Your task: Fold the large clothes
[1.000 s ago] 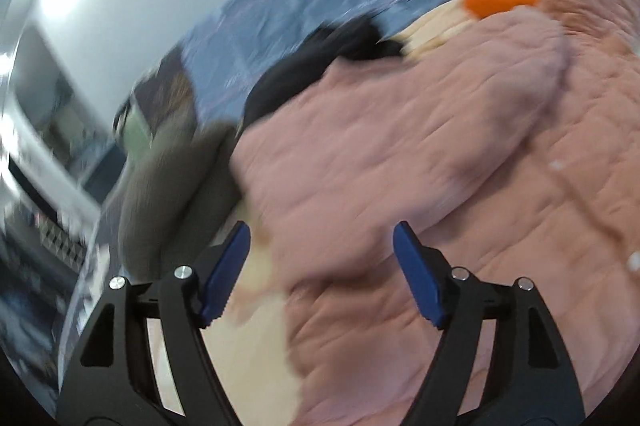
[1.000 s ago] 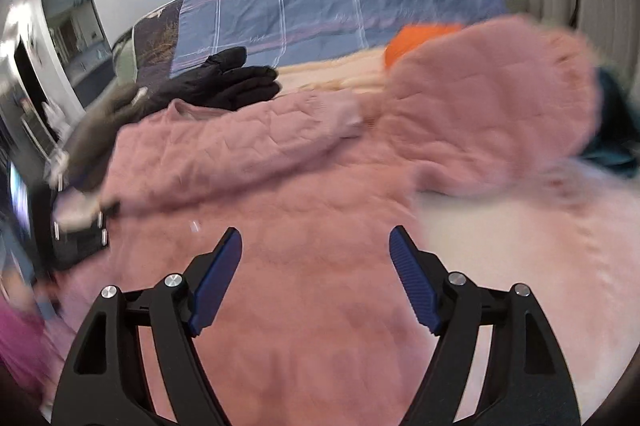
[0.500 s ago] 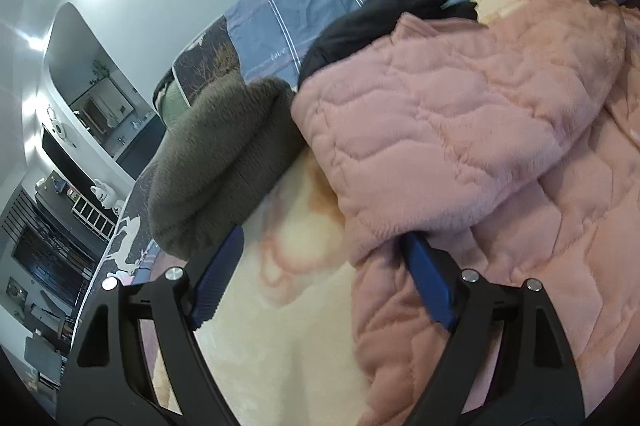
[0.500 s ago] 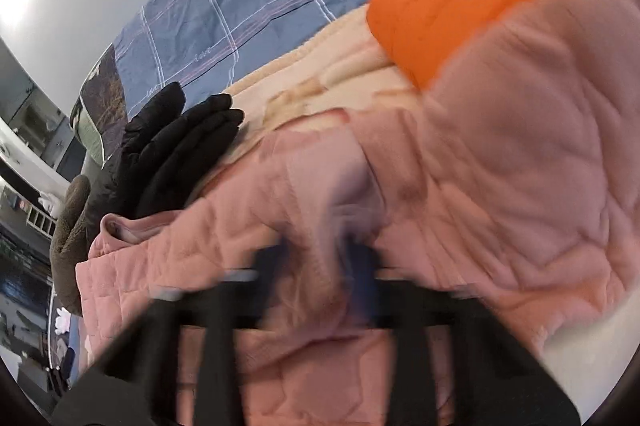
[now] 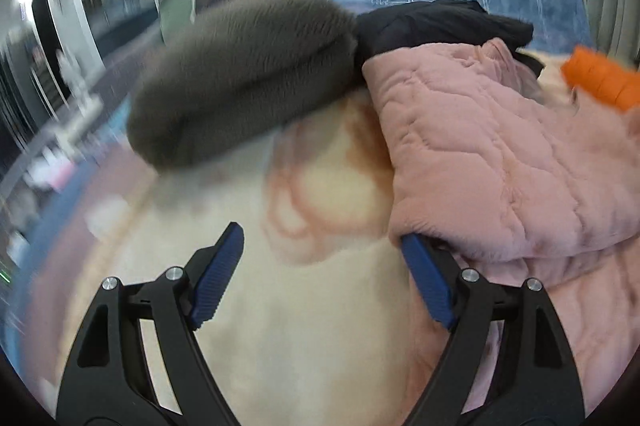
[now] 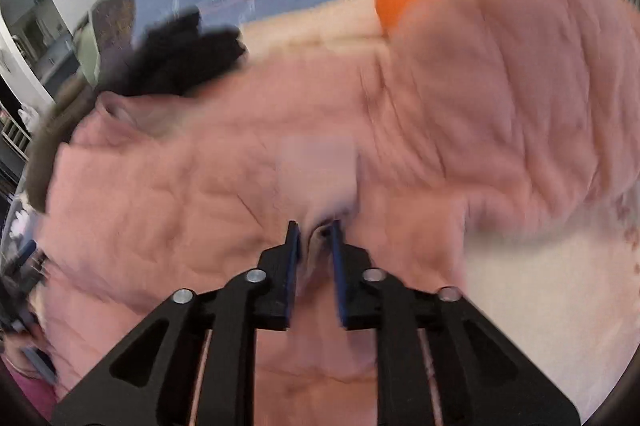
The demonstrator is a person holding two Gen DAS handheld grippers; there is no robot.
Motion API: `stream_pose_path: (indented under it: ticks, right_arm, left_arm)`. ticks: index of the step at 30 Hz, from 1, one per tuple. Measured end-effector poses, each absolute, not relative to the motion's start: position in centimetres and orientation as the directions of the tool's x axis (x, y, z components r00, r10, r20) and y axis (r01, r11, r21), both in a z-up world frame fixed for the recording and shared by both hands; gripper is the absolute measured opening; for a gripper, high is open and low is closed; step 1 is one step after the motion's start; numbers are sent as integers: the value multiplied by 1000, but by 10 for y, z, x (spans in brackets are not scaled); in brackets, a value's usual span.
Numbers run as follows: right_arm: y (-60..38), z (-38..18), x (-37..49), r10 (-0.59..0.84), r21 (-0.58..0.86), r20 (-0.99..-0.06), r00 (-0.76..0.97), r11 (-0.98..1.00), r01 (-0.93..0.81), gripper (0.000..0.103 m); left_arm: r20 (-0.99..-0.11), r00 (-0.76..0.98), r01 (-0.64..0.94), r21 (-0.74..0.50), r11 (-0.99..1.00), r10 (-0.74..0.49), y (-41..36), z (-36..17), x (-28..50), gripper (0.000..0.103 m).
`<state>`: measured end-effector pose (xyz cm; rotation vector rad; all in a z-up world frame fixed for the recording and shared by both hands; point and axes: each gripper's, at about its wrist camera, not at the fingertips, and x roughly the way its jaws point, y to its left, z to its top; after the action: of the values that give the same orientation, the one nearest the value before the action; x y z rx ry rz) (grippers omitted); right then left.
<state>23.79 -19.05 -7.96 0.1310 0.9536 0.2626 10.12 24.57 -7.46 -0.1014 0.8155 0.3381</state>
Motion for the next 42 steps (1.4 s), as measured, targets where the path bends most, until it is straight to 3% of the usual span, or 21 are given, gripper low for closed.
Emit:
stream_pose_path:
  ticks: [2, 5, 8, 11, 15, 17, 19, 21, 23, 26, 30, 34, 37, 42]
  right_arm:
    - [-200, -67, 230, 279, 228, -757, 590, 960, -162, 50]
    - [-208, -39, 218, 240, 167, -701, 672, 971, -173, 52]
    - [-204, -20, 212, 267, 173, -653, 709, 964, -204, 52]
    - [-187, -15, 213, 339, 211, -623, 706, 941, -265, 51]
    - [-154, -44, 228, 372, 211, -684, 628, 924, -318, 51]
    - [-141, -89, 250, 213, 80, -793, 571, 965, -249, 50]
    - [-143, -109, 252, 257, 90, -752, 608, 953, -291, 54]
    - [-148, -104, 251, 278, 128, -744, 608, 952, -278, 54]
    - [-151, -97, 248, 282, 134, -740, 610, 951, -278, 54]
    - [-165, -85, 237, 283, 140, -722, 631, 953, -267, 54]
    - [-213, -44, 219, 315, 222, -600, 735, 949, -226, 58]
    - [-302, -9, 218, 192, 297, -502, 843, 954, -41, 61]
    - [-376, -10, 218, 83, 412, -496, 865, 899, 149, 61]
    - [-448, -39, 228, 52, 525, -552, 832, 798, 297, 61]
  left_arm:
    - [-727, 636, -363, 16, 932, 260, 256, -71, 92, 82]
    - [-710, 679, -385, -127, 914, 188, 280, -55, 74, 79]
    - [-640, 765, -359, -325, 875, 77, 296, -33, 63, 65]
    - [-605, 796, -295, -367, 882, 14, 281, -17, 77, 55]
    - [-638, 770, -170, -247, 954, -28, 219, -17, 120, 50]
    - [-684, 729, -139, -185, 973, -26, 195, -36, 140, 53]
    - [-748, 659, -133, -21, 991, 73, 171, -80, 161, 59]
    - [-713, 674, -123, 148, 981, 192, 149, -104, 164, 59]
    - [-699, 675, -132, 198, 971, 235, 140, -98, 164, 60]
    - [-712, 666, -128, 186, 974, 223, 141, -95, 167, 60]
    - [-708, 701, -102, 24, 994, 89, 139, -66, 169, 64]
    - [-666, 744, 16, -57, 998, -50, 110, -39, 176, 64]
    - [-682, 723, 130, -17, 991, -106, 64, -45, 185, 64]
    - [-751, 660, 174, 118, 978, -27, 22, -109, 209, 76]
